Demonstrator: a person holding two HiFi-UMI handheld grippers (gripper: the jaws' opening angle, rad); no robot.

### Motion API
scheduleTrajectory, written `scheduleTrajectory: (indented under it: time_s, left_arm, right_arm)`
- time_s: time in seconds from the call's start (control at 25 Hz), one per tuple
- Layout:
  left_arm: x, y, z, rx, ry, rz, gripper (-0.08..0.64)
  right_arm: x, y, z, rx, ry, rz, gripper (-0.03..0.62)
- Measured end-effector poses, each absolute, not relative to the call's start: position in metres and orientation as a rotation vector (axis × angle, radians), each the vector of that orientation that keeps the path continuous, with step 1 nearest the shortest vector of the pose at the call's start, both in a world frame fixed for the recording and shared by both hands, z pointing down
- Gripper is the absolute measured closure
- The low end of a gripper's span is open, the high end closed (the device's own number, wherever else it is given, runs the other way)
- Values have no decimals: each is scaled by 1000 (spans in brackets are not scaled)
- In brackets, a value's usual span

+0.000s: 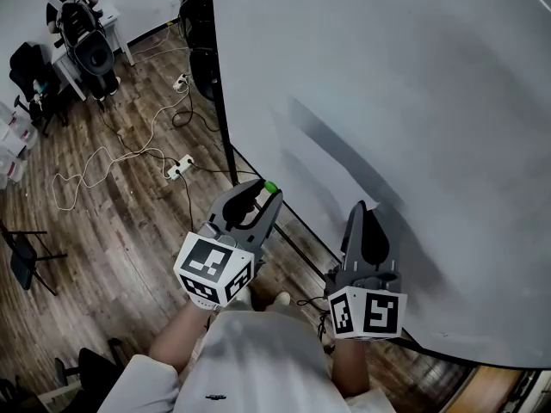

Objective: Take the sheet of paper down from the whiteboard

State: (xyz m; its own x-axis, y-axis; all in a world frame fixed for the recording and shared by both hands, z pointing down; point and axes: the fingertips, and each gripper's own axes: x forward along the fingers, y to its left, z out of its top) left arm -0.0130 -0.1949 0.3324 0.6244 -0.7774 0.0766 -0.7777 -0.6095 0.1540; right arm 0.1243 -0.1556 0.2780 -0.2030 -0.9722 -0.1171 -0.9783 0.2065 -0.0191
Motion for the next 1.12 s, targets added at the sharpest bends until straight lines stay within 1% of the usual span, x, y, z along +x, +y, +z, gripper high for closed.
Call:
scheduleTrajectory:
  time_s: [0.2,0.8,1.12]
  left_arm:
    - [-33,-170,326,2660,-1337,-9,434]
    - [-93,-131,342,2552,-1513,3,434]
    - [-104,-116,350,2505,-1584,3,434]
  right_arm:
    - [111,-140,282,-1843,2406,69,583]
    - [59,-126,331,-1648,2577,-35,583]
    - [50,-129,352,-1618,2635,-41,583]
